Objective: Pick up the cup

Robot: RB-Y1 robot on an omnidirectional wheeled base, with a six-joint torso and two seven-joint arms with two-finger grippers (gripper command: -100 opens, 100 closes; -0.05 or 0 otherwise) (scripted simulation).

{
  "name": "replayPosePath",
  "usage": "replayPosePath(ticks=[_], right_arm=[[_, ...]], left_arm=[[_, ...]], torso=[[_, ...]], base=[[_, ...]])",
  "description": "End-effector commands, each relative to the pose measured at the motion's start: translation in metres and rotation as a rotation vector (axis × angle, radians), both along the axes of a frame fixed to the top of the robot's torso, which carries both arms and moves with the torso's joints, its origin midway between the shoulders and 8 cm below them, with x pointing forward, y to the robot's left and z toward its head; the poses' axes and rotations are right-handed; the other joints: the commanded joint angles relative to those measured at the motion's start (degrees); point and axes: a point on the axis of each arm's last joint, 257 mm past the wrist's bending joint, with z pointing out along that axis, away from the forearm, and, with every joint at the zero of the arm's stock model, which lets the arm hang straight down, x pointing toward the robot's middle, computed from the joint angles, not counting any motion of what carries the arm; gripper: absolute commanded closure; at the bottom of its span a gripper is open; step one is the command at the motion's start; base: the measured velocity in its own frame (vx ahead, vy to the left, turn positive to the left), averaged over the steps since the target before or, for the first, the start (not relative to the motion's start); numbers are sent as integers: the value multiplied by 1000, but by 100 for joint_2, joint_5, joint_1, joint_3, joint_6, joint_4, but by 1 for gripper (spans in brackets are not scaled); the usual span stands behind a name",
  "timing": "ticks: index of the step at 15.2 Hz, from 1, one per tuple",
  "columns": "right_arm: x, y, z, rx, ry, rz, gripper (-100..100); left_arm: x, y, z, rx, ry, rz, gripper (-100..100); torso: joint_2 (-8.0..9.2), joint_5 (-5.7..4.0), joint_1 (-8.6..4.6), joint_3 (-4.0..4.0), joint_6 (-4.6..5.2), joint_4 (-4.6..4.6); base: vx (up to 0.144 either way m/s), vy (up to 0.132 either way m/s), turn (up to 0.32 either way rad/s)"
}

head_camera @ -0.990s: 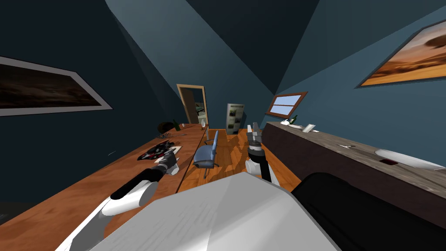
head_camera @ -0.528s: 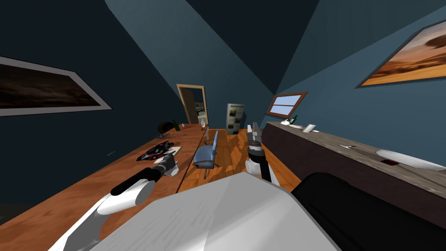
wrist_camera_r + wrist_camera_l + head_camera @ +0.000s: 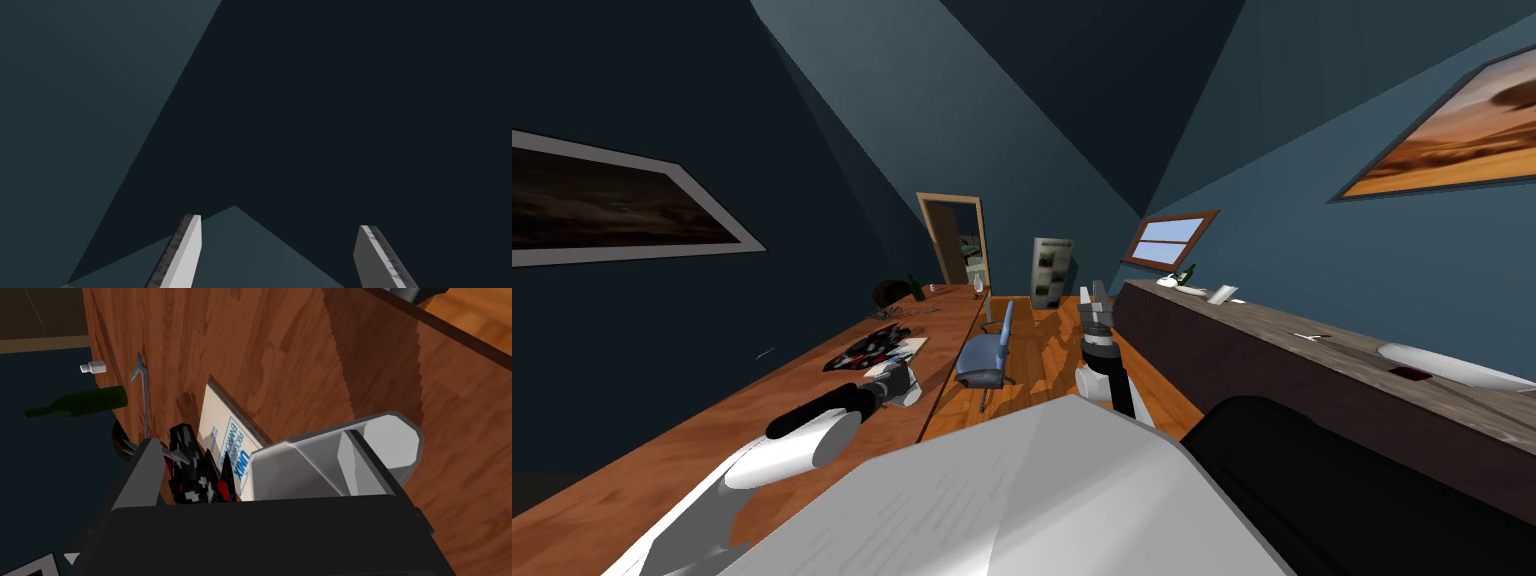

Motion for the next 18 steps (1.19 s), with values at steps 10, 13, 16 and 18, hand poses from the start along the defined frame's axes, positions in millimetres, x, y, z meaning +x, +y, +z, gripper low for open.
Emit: replayPosePath(ticks=[10,13,16,18], right_arm=[[0,0,0,0,0,0,0],[0,0,0,0,0,0,0],[0,0,0,0,0,0,0],[0,0,0,0,0,0,0]], left_arm=[[-30,18,-30,-62,215,35,-100],[-37,17,-36,-62,251,36,-100],[-47,21,-42,-77,309,45,-100],[-55,25,-46,-92,358,54,-100]], torso=[[-1,0,0,0,0,0],[-3,1,1,-2,0,-1],[-4,0,1,-2,0,-1],[-3,0,1,-2,0,-1]], base=[[18,5,-4],[20,8,-3],[23,6,-5],[24,10,-6]])
